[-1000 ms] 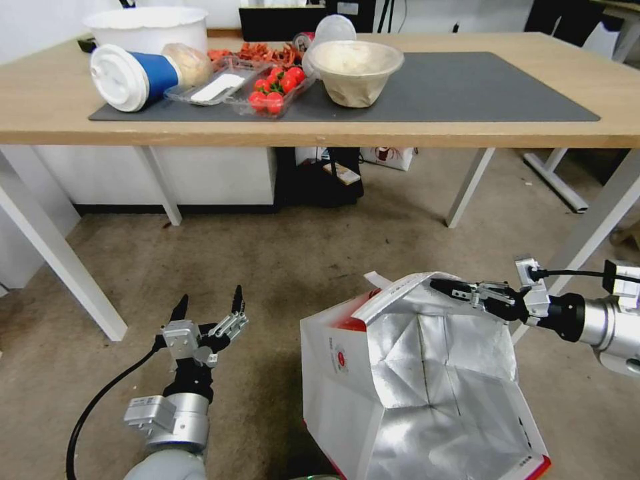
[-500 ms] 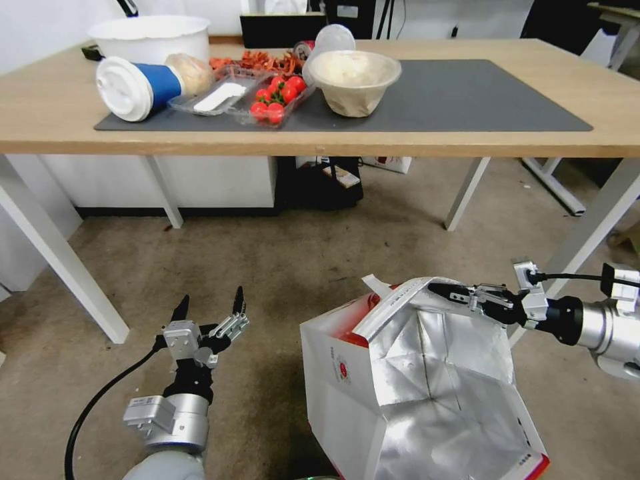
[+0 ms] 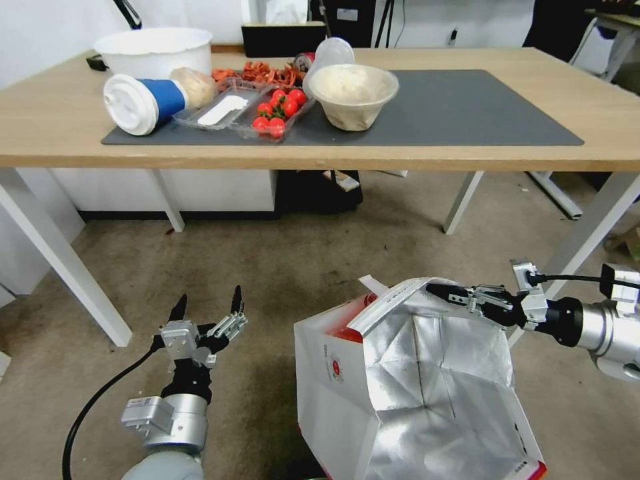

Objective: Pick up the food delivery bag from the floor and place it on the table.

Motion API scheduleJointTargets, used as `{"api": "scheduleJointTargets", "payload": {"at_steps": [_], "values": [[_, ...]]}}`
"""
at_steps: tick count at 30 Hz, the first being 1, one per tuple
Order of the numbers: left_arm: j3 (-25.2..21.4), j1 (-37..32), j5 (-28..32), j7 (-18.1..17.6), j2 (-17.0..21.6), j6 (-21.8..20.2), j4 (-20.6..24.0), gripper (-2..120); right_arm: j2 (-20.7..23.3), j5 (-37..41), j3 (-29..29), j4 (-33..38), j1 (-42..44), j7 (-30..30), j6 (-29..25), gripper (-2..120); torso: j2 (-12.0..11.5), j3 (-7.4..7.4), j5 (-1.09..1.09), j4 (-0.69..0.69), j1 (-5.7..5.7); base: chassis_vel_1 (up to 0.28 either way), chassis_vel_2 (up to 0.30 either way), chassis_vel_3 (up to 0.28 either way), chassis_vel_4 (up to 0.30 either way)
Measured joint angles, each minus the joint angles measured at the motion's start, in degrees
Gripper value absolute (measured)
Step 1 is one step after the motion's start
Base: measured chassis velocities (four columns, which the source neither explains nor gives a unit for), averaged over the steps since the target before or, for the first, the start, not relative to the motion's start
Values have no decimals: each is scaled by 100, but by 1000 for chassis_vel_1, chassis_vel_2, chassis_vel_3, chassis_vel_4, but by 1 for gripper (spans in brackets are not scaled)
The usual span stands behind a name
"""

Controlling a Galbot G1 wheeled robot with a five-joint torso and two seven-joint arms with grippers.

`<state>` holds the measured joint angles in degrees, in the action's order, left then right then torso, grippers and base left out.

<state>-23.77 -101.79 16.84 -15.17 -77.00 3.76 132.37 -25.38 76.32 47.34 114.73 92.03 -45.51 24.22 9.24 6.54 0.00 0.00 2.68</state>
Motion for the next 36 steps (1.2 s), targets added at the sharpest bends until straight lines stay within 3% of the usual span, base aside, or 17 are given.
{"api": "scheduleJointTargets", "payload": {"at_steps": [36], "values": [[35, 37, -35, 7, 5, 30, -114, 100, 12, -114, -19, -63, -12, -144, 7, 0, 824, 619, 0, 0, 208, 0, 0, 0, 0]]}}
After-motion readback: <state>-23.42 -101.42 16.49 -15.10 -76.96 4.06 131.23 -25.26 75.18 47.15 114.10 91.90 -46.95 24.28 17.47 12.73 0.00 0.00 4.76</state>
